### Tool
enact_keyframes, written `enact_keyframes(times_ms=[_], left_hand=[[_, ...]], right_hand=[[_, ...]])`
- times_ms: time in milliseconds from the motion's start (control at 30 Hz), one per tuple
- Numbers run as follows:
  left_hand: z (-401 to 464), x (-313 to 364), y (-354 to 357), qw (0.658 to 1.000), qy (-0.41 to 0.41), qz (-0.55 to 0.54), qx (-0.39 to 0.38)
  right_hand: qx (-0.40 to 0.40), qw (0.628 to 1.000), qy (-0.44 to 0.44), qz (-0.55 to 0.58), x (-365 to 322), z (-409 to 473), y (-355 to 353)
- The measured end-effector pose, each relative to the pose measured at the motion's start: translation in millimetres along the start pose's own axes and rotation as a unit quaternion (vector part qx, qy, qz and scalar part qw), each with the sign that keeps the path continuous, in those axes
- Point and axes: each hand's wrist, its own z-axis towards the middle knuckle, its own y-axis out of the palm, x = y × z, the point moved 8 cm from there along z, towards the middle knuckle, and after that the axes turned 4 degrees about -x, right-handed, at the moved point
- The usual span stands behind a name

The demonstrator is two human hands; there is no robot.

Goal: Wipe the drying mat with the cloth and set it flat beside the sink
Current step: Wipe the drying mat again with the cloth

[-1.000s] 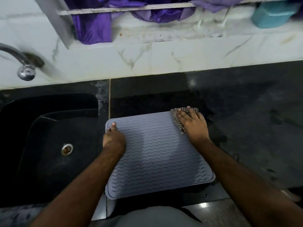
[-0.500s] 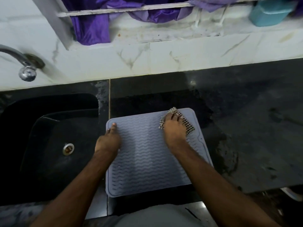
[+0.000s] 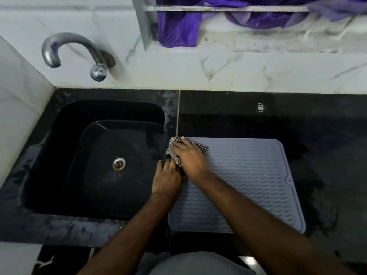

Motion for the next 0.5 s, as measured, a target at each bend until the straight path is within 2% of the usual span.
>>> enact_keyframes(times_ms=[100,200,400,500], left_hand=[[2,5,2,0.998,0.007,0.059,0.005],[4,10,-2,0.996,0.004,0.094,0.003],[20,-18,-12,0.994,0.068,-0.082,0.029],[32,-46,-10,0.983,0.13,-0.126,0.023]], right_hand=[[-0.059,0.996,-0.049,-0.041,18,-5,4],[-0.058,0.995,-0.057,-0.058,20,-1,-3],[0.012,0.998,0.06,0.02,21,-1,-1],[0.019,0.997,0.068,0.037,19,3,0]])
